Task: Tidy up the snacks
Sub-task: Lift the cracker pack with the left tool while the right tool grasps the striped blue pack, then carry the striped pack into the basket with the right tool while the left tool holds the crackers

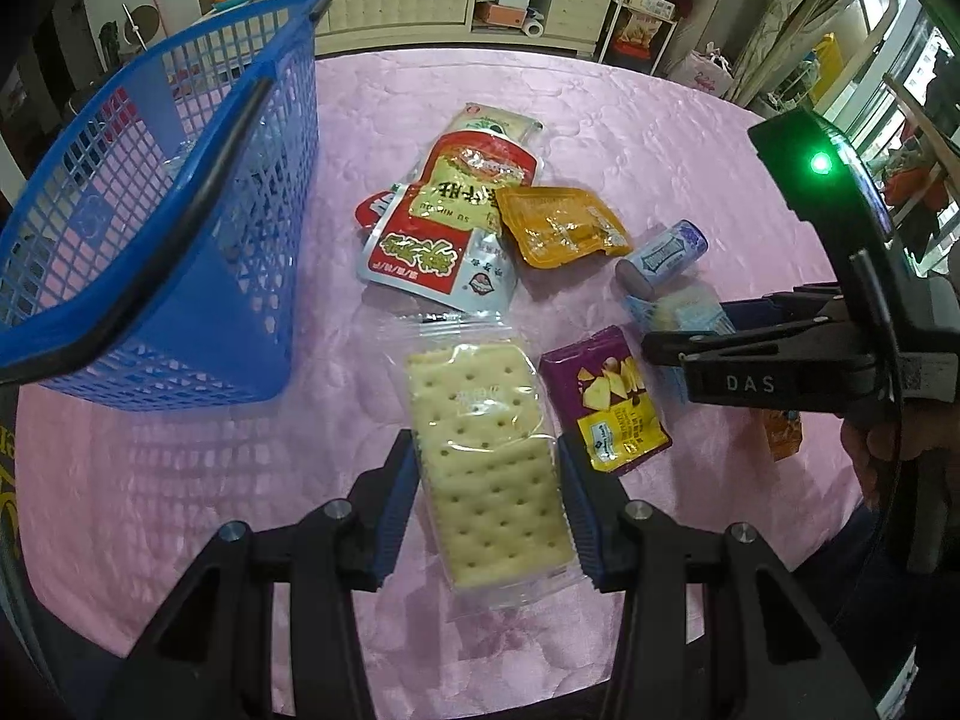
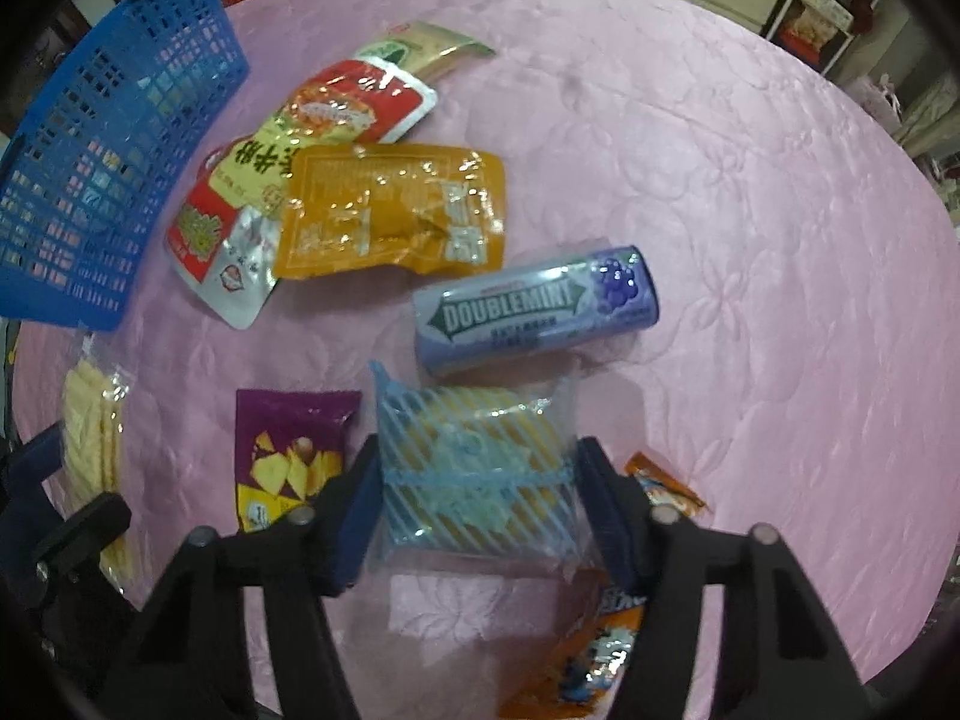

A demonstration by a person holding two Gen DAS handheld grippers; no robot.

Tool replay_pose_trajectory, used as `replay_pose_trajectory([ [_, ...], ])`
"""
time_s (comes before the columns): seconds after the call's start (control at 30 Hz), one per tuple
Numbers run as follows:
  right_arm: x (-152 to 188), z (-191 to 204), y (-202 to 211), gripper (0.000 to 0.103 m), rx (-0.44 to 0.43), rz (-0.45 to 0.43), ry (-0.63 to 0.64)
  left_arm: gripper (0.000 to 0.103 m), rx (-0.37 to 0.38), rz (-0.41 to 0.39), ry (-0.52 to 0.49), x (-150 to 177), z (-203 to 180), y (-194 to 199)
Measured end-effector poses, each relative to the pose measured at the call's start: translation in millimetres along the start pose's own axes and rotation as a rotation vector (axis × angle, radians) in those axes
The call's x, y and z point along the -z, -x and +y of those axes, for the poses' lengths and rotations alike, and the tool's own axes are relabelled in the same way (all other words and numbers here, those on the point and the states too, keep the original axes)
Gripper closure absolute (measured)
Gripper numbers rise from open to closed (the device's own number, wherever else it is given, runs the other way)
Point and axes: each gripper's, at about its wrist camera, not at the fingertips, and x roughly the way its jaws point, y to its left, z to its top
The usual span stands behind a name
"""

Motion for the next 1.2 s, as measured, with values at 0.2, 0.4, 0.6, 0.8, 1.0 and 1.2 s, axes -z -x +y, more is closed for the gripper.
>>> replay_pose_trajectory([
  [0.2, 8.6, 11.7, 24.1, 0.041, -0.029, -0.036, -0.017, 0.060, 0.018, -0.030, 0.020, 2.4, 2.0, 15.3],
  [0.4, 23.3, 26.9, 58.1, 0.041, -0.047, -0.100, -0.002, 0.060, 0.015, -0.075, 0.012, 6.8, -0.7, 40.5],
  [0.6, 33.2, 23.4, 98.2, 0.041, -0.078, -0.171, 0.000, 0.060, 0.018, -0.134, 0.008, 9.3, 0.3, 72.6],
  [0.8, 35.7, 14.7, 139.3, 0.041, -0.094, -0.232, -0.048, 0.060, 0.015, -0.189, 0.002, 13.1, 8.5, 106.5],
  [1.0, 31.1, 30.6, 169.9, 0.041, -0.137, -0.290, -0.064, 0.060, 0.008, -0.243, -0.022, 6.9, 21.4, 137.3],
  [1.2, 16.3, 52.7, 201.1, 0.041, -0.162, -0.347, -0.049, 0.060, -0.037, -0.296, -0.024, -12.2, 45.9, 167.5],
])
